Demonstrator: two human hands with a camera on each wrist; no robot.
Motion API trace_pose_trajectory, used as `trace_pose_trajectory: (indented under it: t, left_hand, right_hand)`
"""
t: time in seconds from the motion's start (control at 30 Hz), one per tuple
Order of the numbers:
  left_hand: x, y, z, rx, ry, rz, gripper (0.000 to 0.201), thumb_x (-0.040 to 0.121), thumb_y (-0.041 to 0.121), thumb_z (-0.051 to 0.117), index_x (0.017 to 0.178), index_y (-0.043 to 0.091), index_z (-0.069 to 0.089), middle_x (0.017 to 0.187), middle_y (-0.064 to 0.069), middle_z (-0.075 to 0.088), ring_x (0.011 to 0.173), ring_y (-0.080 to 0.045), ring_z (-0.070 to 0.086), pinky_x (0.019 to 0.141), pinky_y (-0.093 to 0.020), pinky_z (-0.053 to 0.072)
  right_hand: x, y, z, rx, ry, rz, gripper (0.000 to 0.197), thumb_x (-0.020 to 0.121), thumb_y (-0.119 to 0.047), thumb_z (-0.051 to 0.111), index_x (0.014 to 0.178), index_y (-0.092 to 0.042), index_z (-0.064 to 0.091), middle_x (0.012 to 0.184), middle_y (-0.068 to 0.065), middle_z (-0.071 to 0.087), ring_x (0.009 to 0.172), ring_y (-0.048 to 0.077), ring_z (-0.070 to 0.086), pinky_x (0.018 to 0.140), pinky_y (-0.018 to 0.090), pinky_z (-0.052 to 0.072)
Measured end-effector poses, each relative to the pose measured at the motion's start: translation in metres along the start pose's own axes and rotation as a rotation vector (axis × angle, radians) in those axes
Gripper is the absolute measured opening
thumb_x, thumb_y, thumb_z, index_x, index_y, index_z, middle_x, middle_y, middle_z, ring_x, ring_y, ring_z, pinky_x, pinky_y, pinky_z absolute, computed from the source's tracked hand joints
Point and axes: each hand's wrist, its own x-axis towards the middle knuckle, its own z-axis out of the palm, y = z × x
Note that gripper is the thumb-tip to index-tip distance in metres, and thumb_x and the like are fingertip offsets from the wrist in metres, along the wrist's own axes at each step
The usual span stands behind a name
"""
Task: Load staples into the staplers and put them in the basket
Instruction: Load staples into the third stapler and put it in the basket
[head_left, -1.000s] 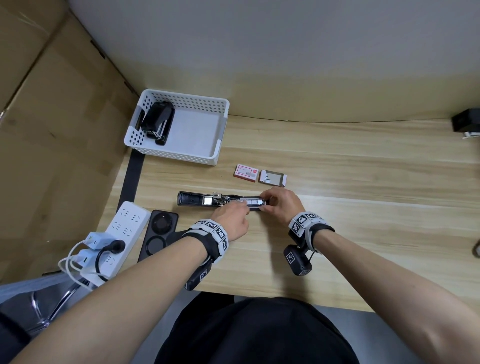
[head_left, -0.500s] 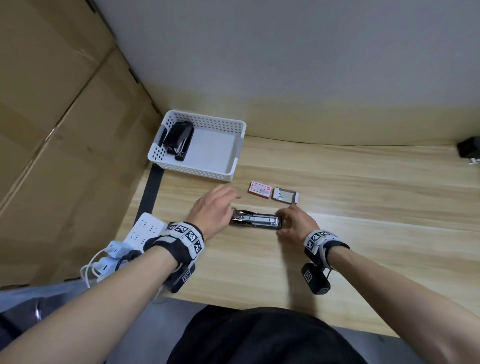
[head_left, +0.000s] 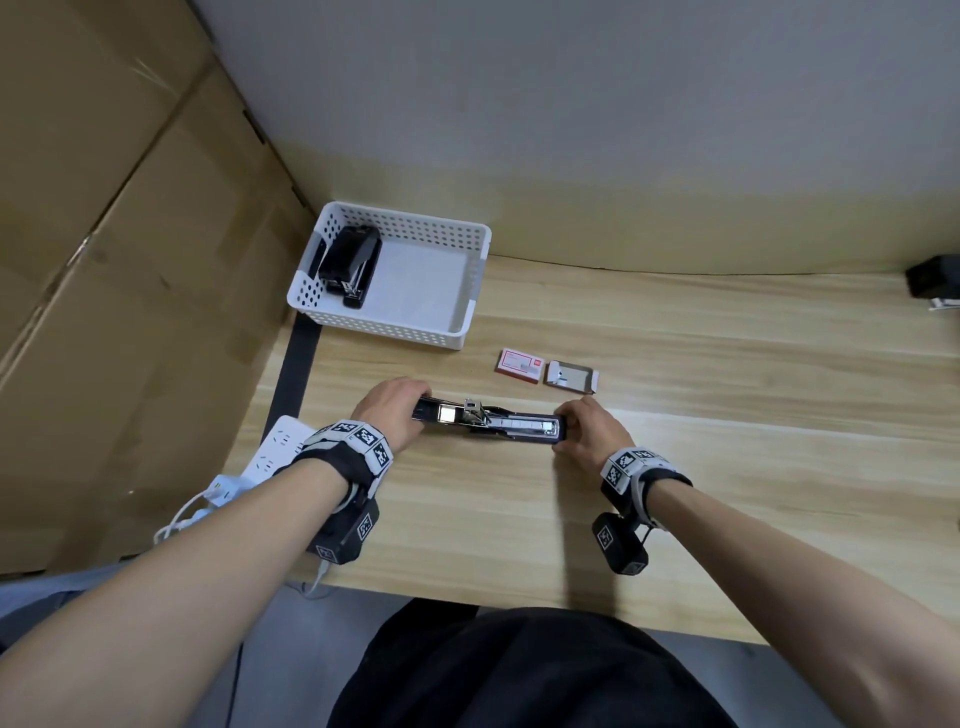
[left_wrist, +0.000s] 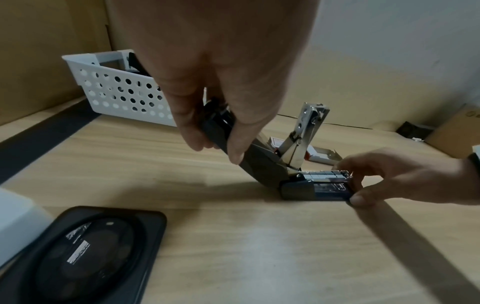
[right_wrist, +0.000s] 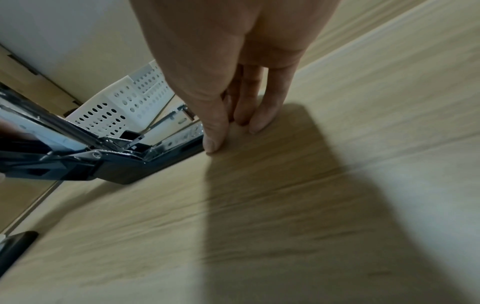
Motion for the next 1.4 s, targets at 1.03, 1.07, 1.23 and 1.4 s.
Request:
trace_pose_trajectory:
  t: [1.03, 1.07, 1.23, 1.4]
  left_hand:
    - [0.027, 0.104, 0.006, 0.053, -0.071, 0.268, 0.022, 0.079, 0.032, 0.066, 0.091, 0.014, 0.065, 0.083, -0.007, 0.068, 0.08, -0.028, 0.062, 0.07, -0.036, 0.052]
    - [0.03, 0.107, 0.012, 0.063, -0.069, 0.28, 0.022, 0.081, 0.032, 0.066, 0.093, 0.014, 0.065, 0.086, -0.007, 0.068, 0.082, -0.028, 0.062, 0.071, -0.035, 0.051]
    - [0.039, 0.113, 0.035, 0.1, -0.056, 0.301, 0.019, 0.084, 0.03, 0.07, 0.093, 0.015, 0.065, 0.092, -0.007, 0.066, 0.088, -0.029, 0.061, 0.071, -0.033, 0.043]
    - [0.052, 0.115, 0.046, 0.146, -0.104, 0.271, 0.022, 0.082, 0.033, 0.073, 0.093, 0.015, 0.066, 0.092, -0.007, 0.063, 0.089, -0.031, 0.061, 0.07, -0.033, 0.044]
  right_hand:
    - [-0.015, 0.017, 0.004, 0.064, 0.018, -0.038, 0.052, 0.078, -0.036, 0.075, 0.123, -0.022, 0.054, 0.108, -0.004, 0.051, 0.094, 0.016, 0.057, 0.084, 0.037, 0.051]
    - [-0.016, 0.019, 0.004, 0.08, 0.016, -0.03, 0.052, 0.078, -0.036, 0.075, 0.124, -0.021, 0.054, 0.108, -0.004, 0.051, 0.093, 0.015, 0.057, 0.084, 0.035, 0.051]
    - [-0.018, 0.026, 0.004, 0.124, 0.018, -0.014, 0.05, 0.078, -0.037, 0.075, 0.121, -0.021, 0.056, 0.104, -0.004, 0.054, 0.09, 0.015, 0.058, 0.082, 0.032, 0.049]
    - [-0.016, 0.027, 0.003, 0.14, 0.018, -0.01, 0.049, 0.078, -0.038, 0.074, 0.121, -0.022, 0.056, 0.105, -0.003, 0.057, 0.093, 0.015, 0.058, 0.084, 0.033, 0.049]
